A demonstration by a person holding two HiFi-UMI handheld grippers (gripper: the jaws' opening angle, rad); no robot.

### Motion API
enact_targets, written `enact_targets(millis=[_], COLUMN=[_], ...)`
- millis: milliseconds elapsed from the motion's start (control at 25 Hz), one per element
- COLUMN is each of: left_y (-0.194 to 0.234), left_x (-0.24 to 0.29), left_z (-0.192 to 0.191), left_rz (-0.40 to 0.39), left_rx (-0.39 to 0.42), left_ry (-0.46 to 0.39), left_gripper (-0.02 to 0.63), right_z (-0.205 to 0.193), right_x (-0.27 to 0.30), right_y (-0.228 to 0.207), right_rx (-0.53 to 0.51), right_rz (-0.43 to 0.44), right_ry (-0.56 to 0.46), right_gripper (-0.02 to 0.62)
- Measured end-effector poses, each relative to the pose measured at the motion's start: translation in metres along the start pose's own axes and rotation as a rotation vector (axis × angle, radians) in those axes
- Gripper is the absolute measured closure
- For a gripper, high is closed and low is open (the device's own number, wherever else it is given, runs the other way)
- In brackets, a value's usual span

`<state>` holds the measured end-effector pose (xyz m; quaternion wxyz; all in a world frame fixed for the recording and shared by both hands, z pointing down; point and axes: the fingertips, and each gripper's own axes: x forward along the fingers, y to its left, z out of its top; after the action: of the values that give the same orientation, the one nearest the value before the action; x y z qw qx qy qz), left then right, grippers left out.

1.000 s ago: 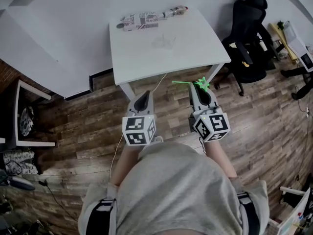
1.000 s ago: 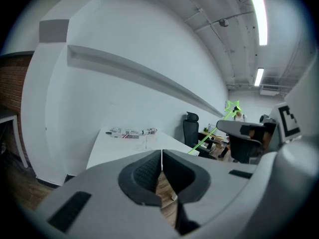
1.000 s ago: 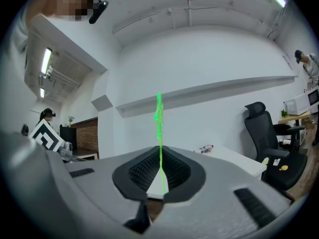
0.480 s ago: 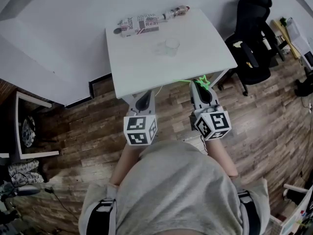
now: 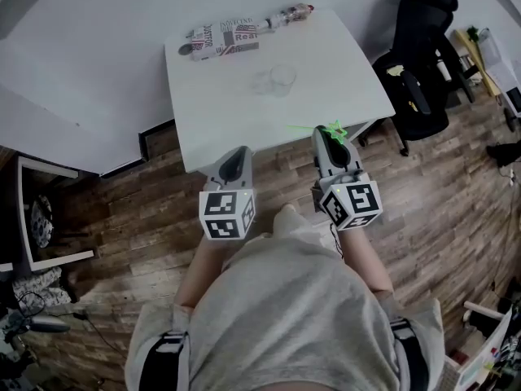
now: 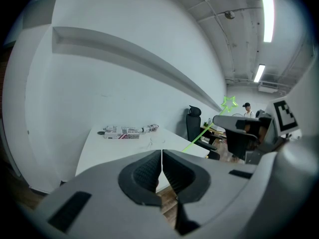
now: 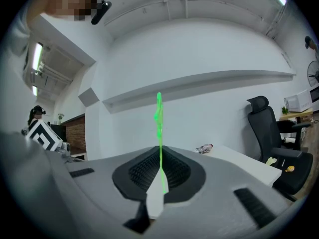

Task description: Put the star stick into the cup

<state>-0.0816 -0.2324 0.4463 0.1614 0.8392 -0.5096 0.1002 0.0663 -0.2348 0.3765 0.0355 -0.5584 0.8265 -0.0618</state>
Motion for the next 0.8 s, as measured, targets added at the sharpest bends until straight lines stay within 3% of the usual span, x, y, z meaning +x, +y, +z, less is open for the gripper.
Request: enact_targets(millis=[520, 800], left_y=[0.031, 0.051], left_x=[0.086, 0.133], left_z=[0.042, 0.055], left_rz=[0.092, 0.138], left_rx=[-0.014, -0.041], left_ry=[-0.017, -0.006], left_gripper=[0.597, 0.597], right_z=[0.012, -0.003], right_x=[0.095, 0.154], right_y=[-0.064, -0.09], right_rx=[-0.006, -0.003], right_rz=[0.065, 0.105], right_ry=[0.007, 0.064], right_gripper=[0.588, 0.587])
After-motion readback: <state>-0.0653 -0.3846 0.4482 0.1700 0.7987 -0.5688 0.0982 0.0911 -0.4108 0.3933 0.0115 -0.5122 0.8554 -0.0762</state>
